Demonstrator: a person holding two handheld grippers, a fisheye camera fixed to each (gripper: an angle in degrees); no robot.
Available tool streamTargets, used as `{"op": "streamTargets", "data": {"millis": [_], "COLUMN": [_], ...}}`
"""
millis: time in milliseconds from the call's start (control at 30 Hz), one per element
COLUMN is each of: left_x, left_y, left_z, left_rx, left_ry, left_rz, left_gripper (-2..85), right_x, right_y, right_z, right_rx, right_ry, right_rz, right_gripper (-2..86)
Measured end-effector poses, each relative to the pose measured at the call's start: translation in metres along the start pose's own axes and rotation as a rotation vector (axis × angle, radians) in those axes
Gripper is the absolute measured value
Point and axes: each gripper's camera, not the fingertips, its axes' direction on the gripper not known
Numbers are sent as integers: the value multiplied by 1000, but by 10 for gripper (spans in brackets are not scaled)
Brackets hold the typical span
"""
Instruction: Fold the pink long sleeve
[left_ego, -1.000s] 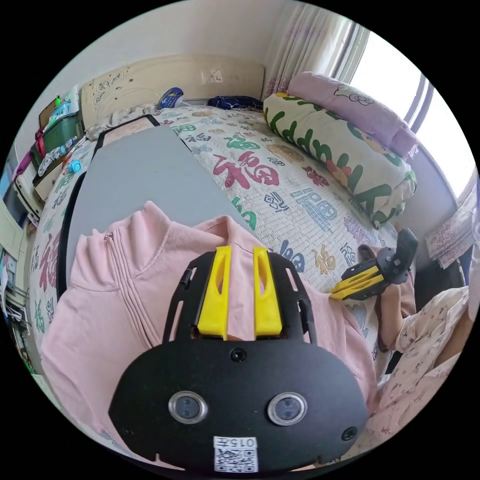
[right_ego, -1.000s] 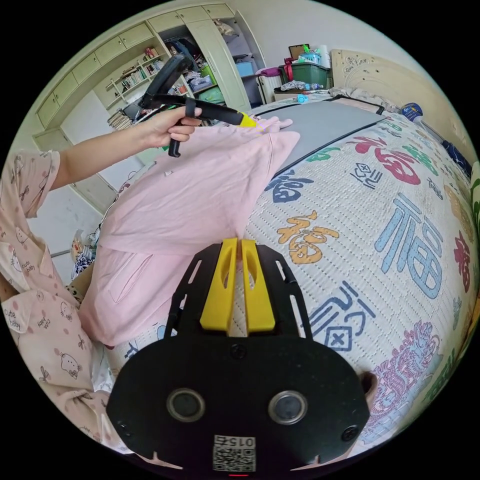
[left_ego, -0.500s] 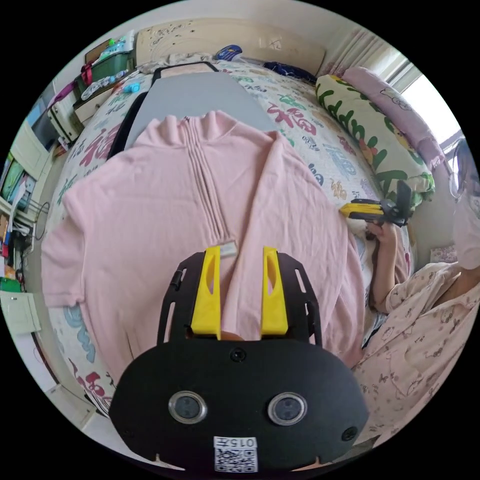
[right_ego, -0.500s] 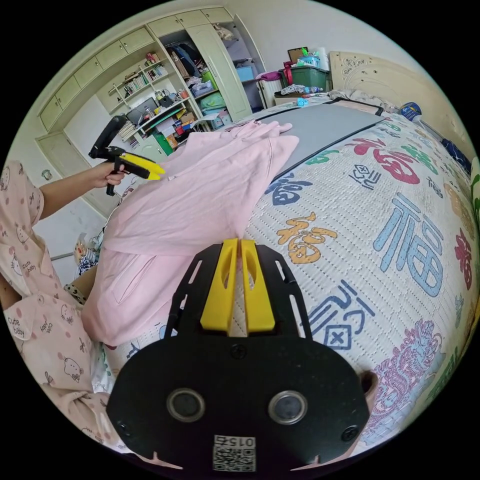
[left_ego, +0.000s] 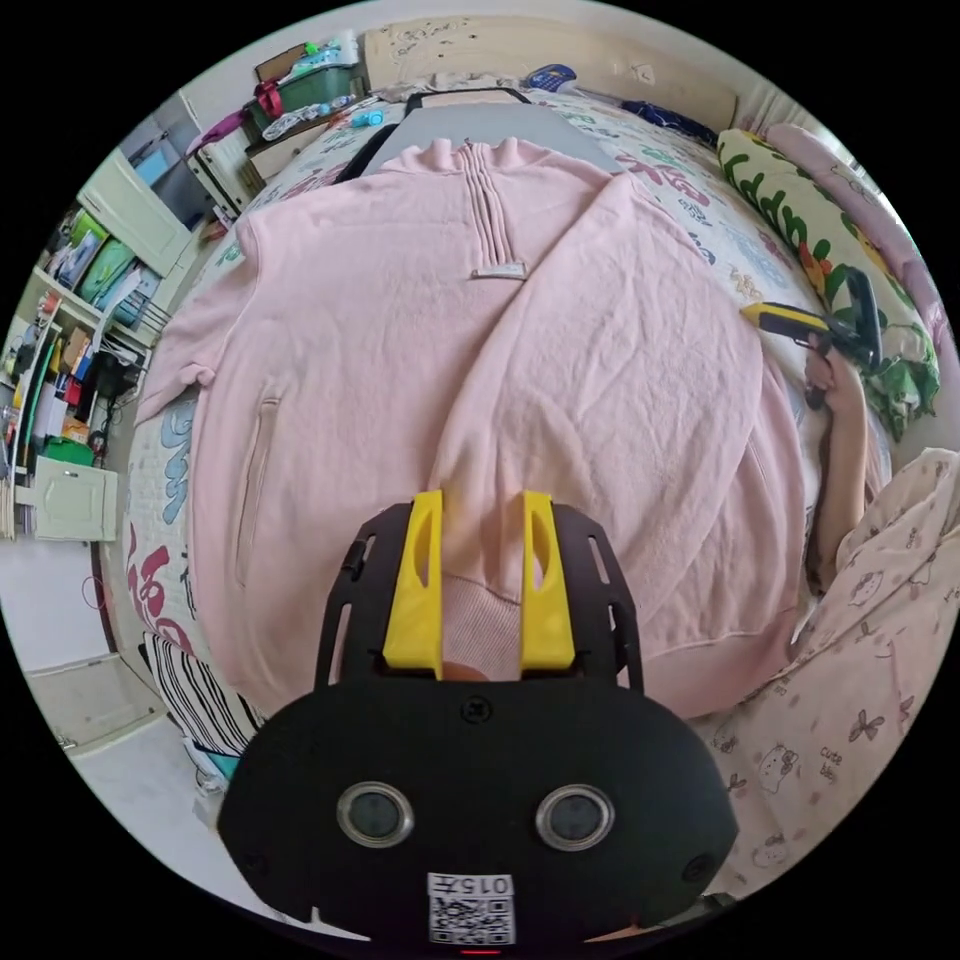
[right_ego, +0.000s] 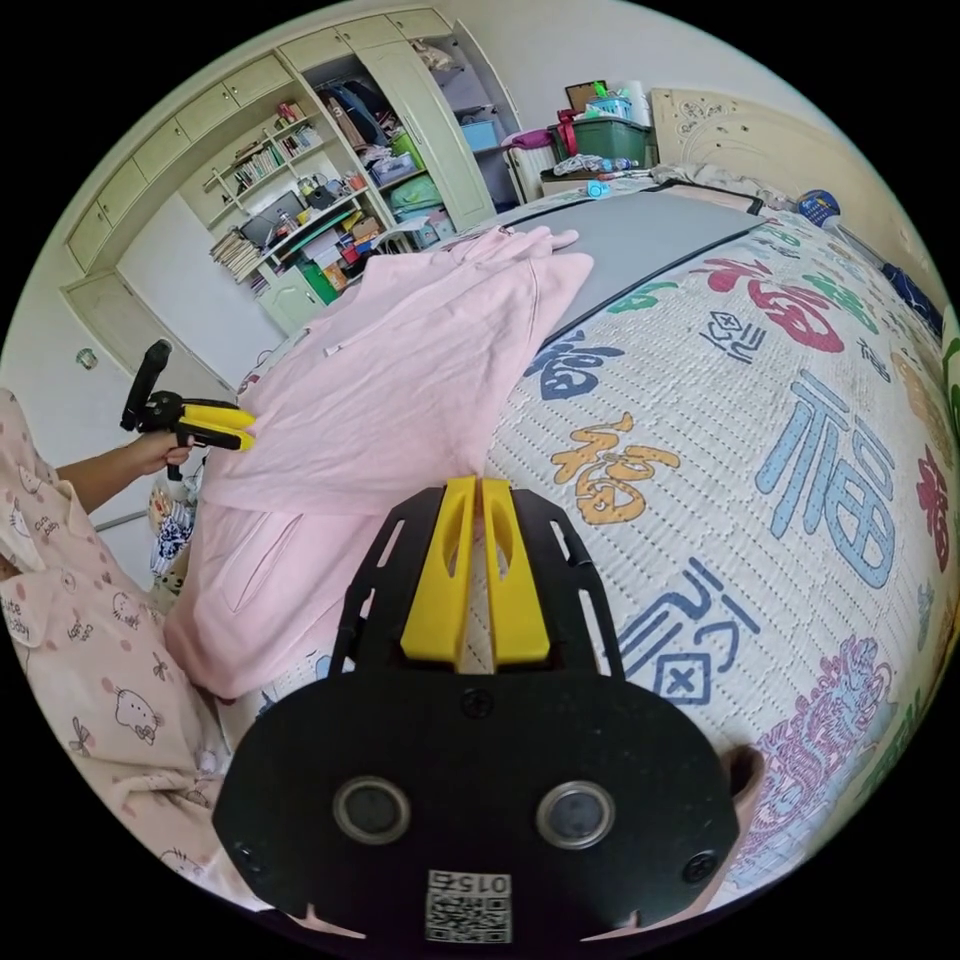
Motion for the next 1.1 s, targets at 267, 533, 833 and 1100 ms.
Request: {"op": "streamTargets", "data": {"millis": [267,533,833,1100], "left_x": [23,39,31,-43], "left_y": [33,73,87,105], "left_z": [15,34,66,66], "left_rx": [81,178,154,250], "left_ry": [12,2,19,269], "left_rz": [50,-47,-41,-10], "left_gripper": [103,105,101,50], "right_x": [4,-27,-33,-27], "right_y": [9,19,22,26], "right_z": [7,16,27,23], "right_rx": [3,20,22,80], "right_ry": [-27,87,67,-53], "right_rz": [26,-10,2,9], "right_gripper": [-7,-6,0,-3]}}
